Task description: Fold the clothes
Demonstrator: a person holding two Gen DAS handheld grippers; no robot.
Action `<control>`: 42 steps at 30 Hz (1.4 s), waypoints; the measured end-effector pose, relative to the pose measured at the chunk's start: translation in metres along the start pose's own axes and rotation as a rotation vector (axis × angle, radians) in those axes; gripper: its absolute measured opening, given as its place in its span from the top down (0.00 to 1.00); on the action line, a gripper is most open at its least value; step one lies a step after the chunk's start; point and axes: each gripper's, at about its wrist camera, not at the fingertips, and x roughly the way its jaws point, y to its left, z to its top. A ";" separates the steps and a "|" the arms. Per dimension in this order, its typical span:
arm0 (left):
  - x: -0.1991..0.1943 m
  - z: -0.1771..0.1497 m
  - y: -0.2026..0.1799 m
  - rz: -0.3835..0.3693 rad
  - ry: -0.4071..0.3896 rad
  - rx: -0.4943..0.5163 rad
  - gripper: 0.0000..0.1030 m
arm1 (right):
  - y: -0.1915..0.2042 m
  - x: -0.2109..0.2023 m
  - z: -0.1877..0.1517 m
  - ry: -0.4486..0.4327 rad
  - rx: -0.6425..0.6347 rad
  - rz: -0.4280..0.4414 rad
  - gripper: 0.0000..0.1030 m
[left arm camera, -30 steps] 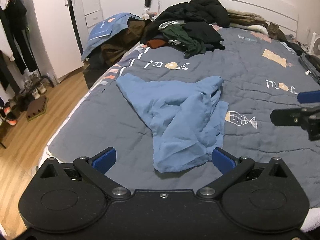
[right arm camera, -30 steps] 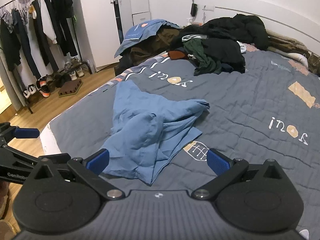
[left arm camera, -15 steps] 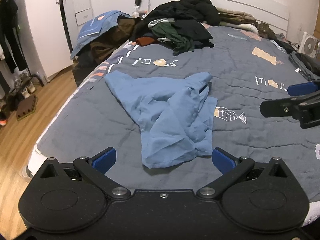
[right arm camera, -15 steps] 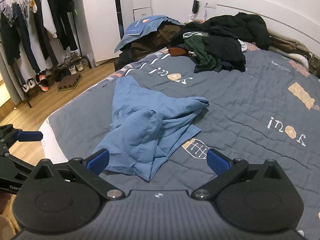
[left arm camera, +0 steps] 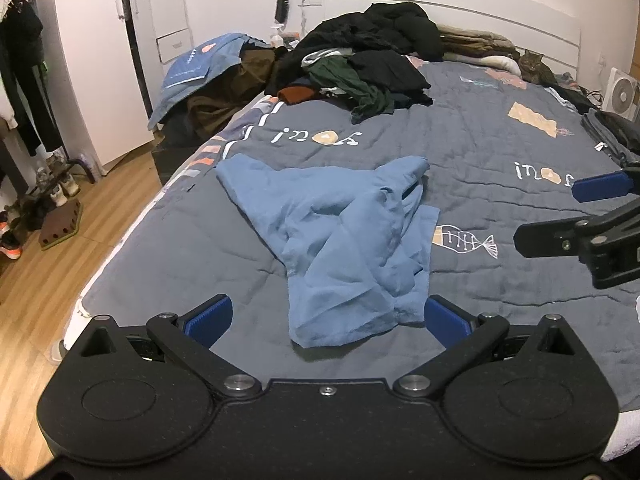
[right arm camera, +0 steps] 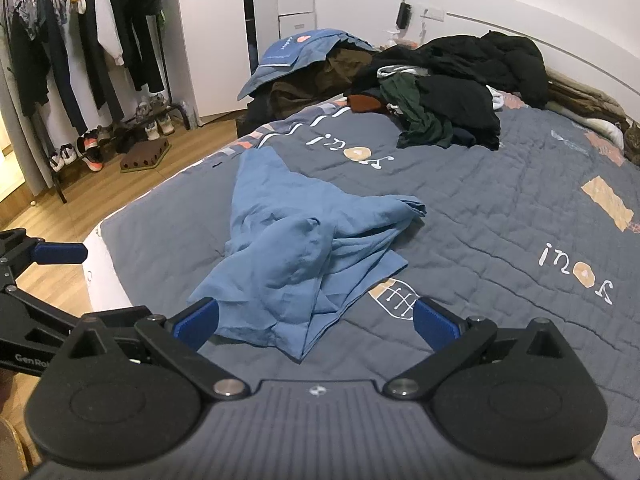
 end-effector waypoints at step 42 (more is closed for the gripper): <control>0.004 -0.004 0.004 -0.014 -0.016 0.013 0.00 | -0.003 0.010 0.001 0.001 0.019 -0.017 0.00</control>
